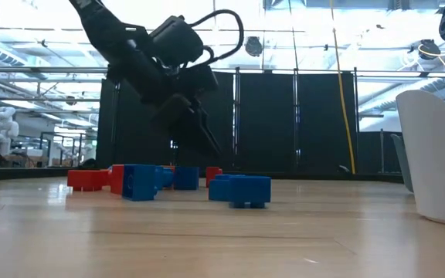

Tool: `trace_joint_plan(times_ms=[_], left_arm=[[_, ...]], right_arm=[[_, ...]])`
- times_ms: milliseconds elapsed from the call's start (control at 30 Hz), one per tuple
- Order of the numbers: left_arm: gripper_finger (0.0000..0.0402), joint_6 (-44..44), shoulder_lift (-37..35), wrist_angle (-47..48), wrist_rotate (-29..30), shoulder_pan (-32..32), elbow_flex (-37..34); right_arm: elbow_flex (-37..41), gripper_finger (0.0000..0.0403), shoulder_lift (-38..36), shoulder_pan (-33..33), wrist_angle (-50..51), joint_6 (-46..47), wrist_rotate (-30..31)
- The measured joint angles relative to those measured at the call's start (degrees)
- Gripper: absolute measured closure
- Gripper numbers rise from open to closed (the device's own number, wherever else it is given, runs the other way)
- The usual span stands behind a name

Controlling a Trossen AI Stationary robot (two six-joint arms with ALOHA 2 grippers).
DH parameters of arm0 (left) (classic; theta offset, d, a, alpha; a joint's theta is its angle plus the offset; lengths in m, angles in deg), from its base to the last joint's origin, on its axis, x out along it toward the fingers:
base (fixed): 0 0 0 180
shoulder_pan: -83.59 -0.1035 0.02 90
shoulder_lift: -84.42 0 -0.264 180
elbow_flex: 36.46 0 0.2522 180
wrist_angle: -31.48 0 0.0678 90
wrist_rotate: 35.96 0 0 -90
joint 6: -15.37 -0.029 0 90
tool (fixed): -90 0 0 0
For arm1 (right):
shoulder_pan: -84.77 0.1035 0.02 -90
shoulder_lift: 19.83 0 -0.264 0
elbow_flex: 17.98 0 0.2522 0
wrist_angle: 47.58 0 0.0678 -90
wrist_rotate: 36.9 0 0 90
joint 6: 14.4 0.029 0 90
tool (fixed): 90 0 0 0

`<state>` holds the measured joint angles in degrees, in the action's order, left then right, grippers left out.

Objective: Sort blocks by size
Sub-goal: Put the small square red game piece into the white bin

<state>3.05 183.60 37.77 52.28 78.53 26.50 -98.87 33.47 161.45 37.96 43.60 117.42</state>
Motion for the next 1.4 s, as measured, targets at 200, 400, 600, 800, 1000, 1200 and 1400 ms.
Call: trace_joint_plan(times_ms=[200, 400, 600, 800, 1000, 1200, 1400], left_arm=[[0.0162, -0.17, 2.14, -0.67, 0.00, -0.11, 0.02], [0.0162, 0.00, 5.27, -1.09, 0.00, -0.11, 0.02], [0.0168, 0.89, 6.37, -1.24, 0.27, -0.11, 0.04], [0.0226, 1.48, 6.39, -0.92, 0.28, -0.11, 0.04], [0.0264, 3.23, 6.39, -2.09, 0.33, -0.11, 0.04], [0.0261, 7.54, 6.39, -2.64, 0.50, 1.59, 2.75], [0.0252, 8.83, 6.39, -3.08, -0.20, 6.53, 9.56]], right_arm=[[0.00, 0.0232, 0.00, 0.00, -0.12, 0.07, 0.13], [0.00, 0.0232, 0.00, 0.00, -0.05, 1.30, 0.06], [0.00, 0.0232, 0.00, 0.00, -0.03, 1.33, 0.06], [0.00, 0.0232, 0.00, 0.00, -0.10, 1.33, 0.06], [0.00, 0.0232, 0.00, 0.00, -0.45, 1.58, 0.06], [0.00, 0.0232, 0.00, 0.00, -0.42, 2.86, 0.06], [0.00, 0.0232, 0.00, 0.00, -0.40, 2.86, 0.06]])
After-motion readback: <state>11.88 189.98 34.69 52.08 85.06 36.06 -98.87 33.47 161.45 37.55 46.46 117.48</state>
